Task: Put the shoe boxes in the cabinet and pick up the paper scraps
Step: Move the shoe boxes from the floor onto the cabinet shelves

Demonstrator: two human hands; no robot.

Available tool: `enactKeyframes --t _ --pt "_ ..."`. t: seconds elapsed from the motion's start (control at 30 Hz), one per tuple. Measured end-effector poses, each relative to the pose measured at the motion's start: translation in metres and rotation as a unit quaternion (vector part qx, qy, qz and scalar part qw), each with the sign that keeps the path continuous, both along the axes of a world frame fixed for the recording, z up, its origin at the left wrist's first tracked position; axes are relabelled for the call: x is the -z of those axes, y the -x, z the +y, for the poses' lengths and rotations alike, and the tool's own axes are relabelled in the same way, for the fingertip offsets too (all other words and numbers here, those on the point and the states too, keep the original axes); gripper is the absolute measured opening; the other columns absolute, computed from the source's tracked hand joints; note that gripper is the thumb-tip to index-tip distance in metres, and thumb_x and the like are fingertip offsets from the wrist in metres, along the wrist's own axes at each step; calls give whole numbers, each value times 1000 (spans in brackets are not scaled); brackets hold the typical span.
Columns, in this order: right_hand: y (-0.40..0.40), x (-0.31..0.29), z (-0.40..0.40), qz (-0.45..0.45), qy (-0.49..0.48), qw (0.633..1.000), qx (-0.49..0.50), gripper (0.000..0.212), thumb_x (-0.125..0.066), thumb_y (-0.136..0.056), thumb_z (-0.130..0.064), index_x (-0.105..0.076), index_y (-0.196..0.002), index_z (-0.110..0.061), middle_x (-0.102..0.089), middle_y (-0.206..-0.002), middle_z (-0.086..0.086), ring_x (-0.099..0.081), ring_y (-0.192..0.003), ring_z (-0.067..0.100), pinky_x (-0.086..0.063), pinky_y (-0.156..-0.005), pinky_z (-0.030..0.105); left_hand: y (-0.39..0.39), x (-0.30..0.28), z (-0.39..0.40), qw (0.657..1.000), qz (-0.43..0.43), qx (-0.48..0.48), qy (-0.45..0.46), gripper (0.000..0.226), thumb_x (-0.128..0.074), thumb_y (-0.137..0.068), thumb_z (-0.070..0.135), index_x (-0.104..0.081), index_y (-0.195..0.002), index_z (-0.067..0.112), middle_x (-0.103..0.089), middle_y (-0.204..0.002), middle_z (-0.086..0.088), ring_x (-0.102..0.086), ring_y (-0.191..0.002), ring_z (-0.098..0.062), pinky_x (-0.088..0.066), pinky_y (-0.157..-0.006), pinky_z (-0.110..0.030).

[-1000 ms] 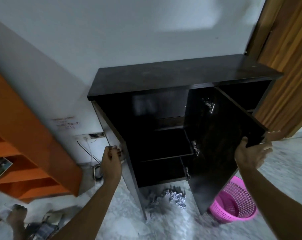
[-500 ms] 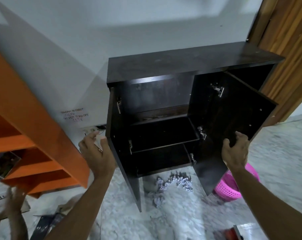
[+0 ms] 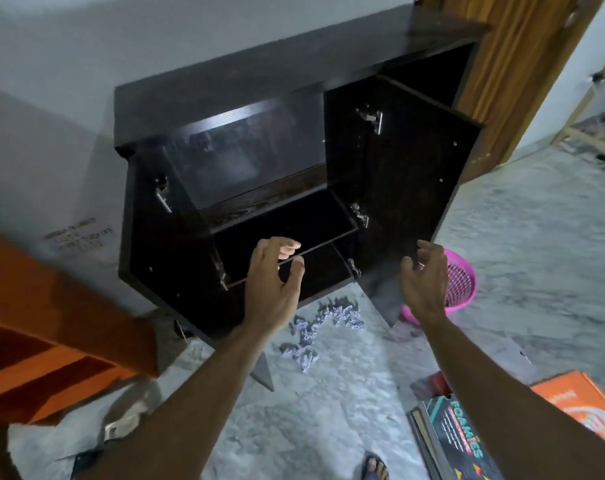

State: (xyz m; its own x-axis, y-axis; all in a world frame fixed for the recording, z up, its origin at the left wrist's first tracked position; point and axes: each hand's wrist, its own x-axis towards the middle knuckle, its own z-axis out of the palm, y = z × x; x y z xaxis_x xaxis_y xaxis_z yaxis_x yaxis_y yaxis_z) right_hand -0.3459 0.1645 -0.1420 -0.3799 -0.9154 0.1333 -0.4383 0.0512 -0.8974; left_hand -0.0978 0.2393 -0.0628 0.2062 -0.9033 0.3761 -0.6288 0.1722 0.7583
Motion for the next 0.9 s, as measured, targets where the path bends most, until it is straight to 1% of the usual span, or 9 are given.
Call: enactKeyframes --t 0.1,0.17,0.27,0.37,0.5,0.63,0.7,0.8,0.9 --pt "24 19 17 -6 -12 1000 27 36 -63 -96 -12 -54 -129 -2 -60 -130 20 -61 -115 36 -49 -93 43 31 28 -17 997 -22 60 -52 16 -58 -96 25 -62 -111 26 -58 -112 9 -61 -107 -9 -54 -91 -37" --pt "44 36 31 -14 -14 998 61 34 -63 -94 -11 -55 -126 -3 -62 -125 18 -63 -109 36 -52 -89 46 53 46 -28 990 -39 104 -86 17 -57 -96 28 -61 -112 26 -59 -112 9 -61 -107 -8 -54 -91 -39" --pt "68 64 55 -18 -37 994 105 34 -60 -91 -11 -55 -124 -5 -62 -118 18 -62 -104 37 -51 -87 47 82 74 -42 978 -59 156 -124 21 -49 -99 35 -62 -113 25 -59 -111 7 -62 -104 -11 -55 -90 -42" --pt "88 88 86 -29 -66 984 161 36 -63 -91 -14 -54 -126 -15 -63 -119 13 -63 -105 33 -53 -87 47 109 98 -47 960 -72 210 -169 35 -34 -103 42 -62 -108 22 -61 -102 6 -62 -99 -15 -53 -90 -44" --pt "109 117 138 -50 -100 962 248 35 -63 -91 -14 -56 -125 -17 -64 -118 9 -62 -98 23 -51 -84 41 143 128 -45 928 -47 298 -217 47 -25 -101 38 -63 -106 11 -64 -100 -3 -62 -100 -24 -51 -94 -48" --pt "112 154 197 -43 -134 930 340 33 -62 -91 -25 -57 -121 -15 -65 -117 9 -62 -106 31 -39 -78 31 170 165 -46 875 -84 389 -274 46 -29 -97 35 -63 -118 11 -64 -110 -2 -63 -104 -20 -50 -96 -30" --pt "107 178 226 -51 -147 910 384 35 -59 -87 -29 -56 -121 -20 -65 -116 4 -62 -103 28 -47 -80 37 181 191 -44 851 -122 424 -285 41 -35 -96 38 -62 -120 18 -65 -114 -1 -65 -102 -17 -52 -93 -37" --pt "102 219 261 -70 -166 887 424 36 -66 -90 -13 -57 -124 -17 -65 -117 6 -62 -105 28 -49 -84 40 196 240 -40 818 -142 461 -312 30 -48 -91 31 -61 -116 21 -64 -110 0 -63 -95 -11 -53 -89 -38" --pt "106 265 286 -70 -193 867 454 36 -69 -90 -9 -57 -123 -12 -65 -117 9 -63 -106 31 -48 -86 38 212 291 -36 800 -146 475 -335 21 -61 -95 16 -61 -115 19 -65 -111 -2 -64 -98 -17 -50 -85 -32"
